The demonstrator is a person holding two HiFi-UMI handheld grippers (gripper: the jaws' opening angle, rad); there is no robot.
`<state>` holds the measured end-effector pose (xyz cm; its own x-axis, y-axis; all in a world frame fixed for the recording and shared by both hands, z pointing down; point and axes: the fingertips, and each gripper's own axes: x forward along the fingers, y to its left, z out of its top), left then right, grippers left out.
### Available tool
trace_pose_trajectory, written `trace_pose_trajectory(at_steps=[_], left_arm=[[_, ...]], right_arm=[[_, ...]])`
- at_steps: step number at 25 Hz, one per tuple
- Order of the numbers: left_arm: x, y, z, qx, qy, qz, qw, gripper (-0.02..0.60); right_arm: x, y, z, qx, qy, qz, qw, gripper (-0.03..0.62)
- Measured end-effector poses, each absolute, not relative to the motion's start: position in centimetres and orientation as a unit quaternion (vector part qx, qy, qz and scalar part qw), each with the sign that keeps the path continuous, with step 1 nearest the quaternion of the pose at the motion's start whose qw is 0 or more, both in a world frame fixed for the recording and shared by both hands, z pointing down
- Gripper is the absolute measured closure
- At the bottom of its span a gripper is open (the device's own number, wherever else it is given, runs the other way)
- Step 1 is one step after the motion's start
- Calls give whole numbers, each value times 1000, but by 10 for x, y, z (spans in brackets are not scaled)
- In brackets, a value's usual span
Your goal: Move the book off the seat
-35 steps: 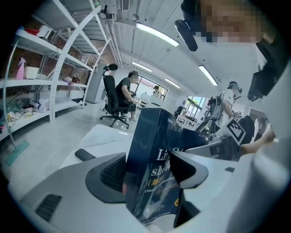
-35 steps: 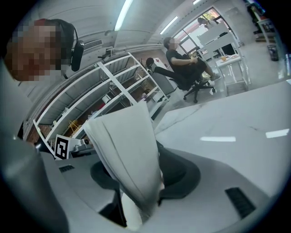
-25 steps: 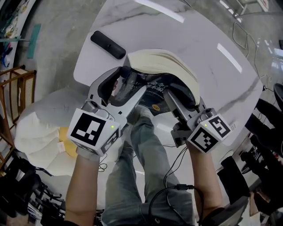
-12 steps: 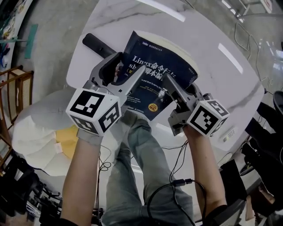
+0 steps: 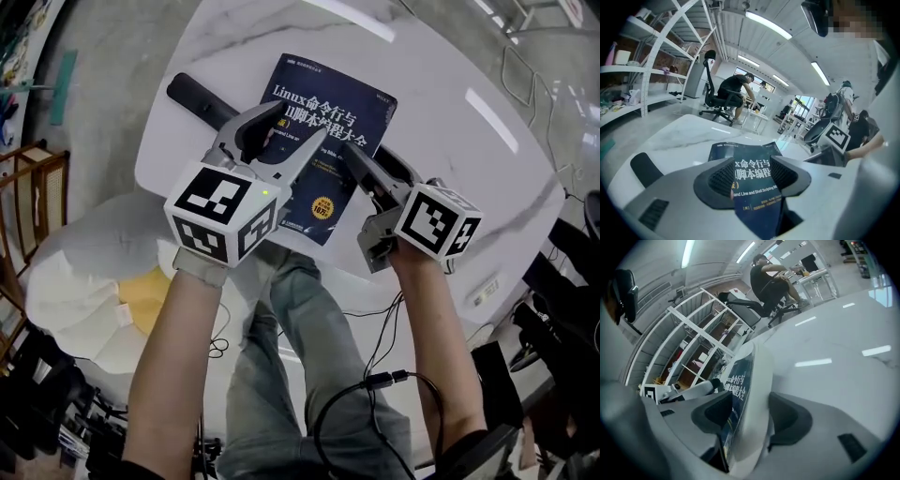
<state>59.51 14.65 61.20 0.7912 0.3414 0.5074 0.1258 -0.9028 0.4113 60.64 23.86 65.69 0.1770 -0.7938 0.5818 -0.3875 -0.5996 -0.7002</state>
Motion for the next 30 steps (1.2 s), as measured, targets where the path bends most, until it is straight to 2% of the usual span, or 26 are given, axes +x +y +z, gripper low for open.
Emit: trace_pose_trajectory(at_steps=[8, 14, 22, 25, 30], left_arm=[[596, 137, 604, 935, 100, 286, 186, 345], [586, 114, 584, 943, 76, 265, 185, 345], [556, 97, 562, 948, 51, 251, 188, 356], [536, 89, 546, 952, 29, 234, 194, 378], [488, 67, 515, 959, -10, 201, 197, 472]], right_arm=[[640, 256, 632, -775, 386, -462, 190, 352], [661, 273, 607, -806, 382, -426, 152, 352], [644, 264, 582, -805, 402, -405, 164, 356], [627, 253, 569, -806, 410, -399, 152, 409], [583, 215, 542, -789, 460, -385, 130, 495]])
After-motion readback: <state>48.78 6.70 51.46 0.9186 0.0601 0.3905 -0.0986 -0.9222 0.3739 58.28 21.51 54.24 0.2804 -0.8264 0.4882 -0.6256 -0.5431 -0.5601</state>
